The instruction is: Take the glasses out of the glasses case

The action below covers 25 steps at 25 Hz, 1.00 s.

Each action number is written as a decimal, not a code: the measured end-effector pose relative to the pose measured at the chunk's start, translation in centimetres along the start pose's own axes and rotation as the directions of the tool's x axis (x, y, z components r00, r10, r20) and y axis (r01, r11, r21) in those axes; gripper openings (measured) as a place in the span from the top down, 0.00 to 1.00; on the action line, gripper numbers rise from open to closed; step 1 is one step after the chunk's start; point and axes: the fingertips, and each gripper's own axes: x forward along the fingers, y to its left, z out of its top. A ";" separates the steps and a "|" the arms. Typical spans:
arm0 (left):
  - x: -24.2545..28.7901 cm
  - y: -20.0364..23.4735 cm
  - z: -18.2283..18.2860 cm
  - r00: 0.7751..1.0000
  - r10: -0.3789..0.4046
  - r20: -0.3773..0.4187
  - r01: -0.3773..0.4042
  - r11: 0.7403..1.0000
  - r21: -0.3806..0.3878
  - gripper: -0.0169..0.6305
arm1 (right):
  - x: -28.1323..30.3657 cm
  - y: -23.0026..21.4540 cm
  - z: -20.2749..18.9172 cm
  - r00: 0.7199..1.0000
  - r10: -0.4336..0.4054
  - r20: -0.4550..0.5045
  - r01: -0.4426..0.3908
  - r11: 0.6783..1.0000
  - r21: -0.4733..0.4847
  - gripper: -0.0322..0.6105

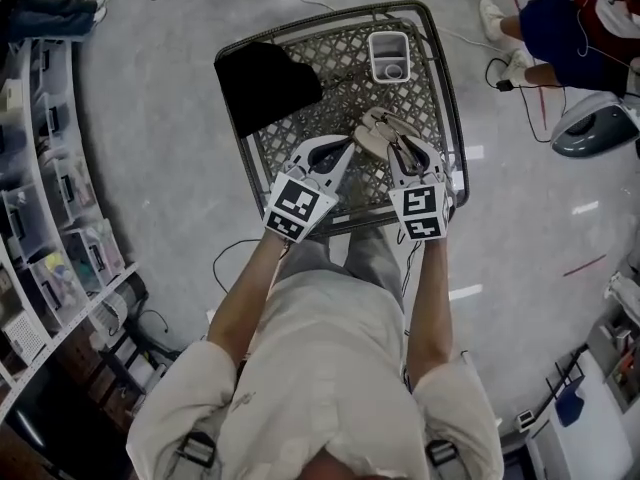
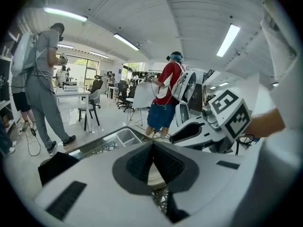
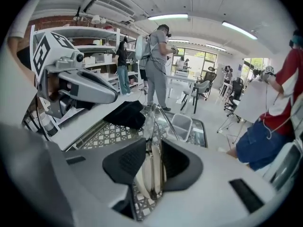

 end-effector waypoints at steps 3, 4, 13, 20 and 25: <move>-0.8 0.1 1.6 0.999 0.003 0.034 -0.003 1.000 0.011 0.95 | -1.7 -0.2 2.0 0.998 -0.030 0.054 0.029 1.000 0.006 0.78; -1.1 0.2 2.2 0.999 0.003 0.048 -0.004 1.000 0.015 0.95 | -2.4 -0.3 2.8 0.996 -0.040 0.074 0.040 0.999 0.007 0.78; -4.5 0.1 8.5 0.986 -0.012 0.169 0.000 0.997 0.072 0.95 | -8.9 -0.5 9.0 0.964 -0.146 0.224 0.144 0.989 0.023 0.78; -7.0 -0.7 12.3 0.968 -0.042 0.249 0.011 0.992 0.125 0.95 | -13.7 -0.7 12.0 0.914 -0.235 0.331 0.227 0.972 0.062 0.78; -8.6 -1.5 13.3 0.961 -0.063 0.268 0.023 0.988 0.150 0.96 | -16.7 0.1 13.4 0.877 -0.276 0.393 0.264 0.961 0.084 0.78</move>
